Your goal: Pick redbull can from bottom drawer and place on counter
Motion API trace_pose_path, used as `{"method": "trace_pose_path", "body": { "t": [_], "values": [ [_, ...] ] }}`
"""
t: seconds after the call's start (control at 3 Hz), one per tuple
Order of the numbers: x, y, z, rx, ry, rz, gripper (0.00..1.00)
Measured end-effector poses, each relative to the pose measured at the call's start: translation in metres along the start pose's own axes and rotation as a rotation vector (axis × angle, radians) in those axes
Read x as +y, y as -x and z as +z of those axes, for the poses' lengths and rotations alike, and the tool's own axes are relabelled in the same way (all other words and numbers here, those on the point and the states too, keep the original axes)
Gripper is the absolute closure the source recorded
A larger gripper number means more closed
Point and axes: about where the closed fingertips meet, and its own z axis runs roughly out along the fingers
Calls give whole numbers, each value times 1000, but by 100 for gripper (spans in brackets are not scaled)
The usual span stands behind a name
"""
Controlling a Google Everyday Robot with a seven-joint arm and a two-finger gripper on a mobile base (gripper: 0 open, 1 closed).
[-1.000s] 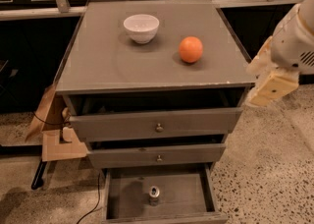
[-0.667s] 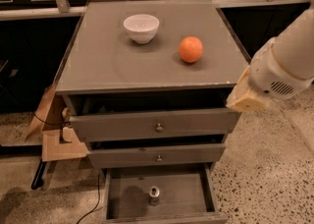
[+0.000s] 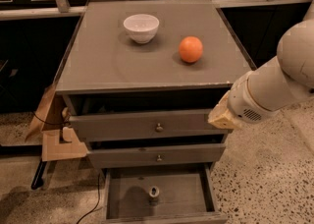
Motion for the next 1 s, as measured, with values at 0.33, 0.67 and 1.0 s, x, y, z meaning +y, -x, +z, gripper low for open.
{"method": "trace_pose_path", "body": {
  "t": [0.33, 0.67, 1.0],
  "values": [
    [0, 0, 0, 0, -1, 0, 100],
    [6, -11, 21, 2, 22, 21, 100],
    [27, -33, 73, -20, 81, 65, 100]
  ]
}}
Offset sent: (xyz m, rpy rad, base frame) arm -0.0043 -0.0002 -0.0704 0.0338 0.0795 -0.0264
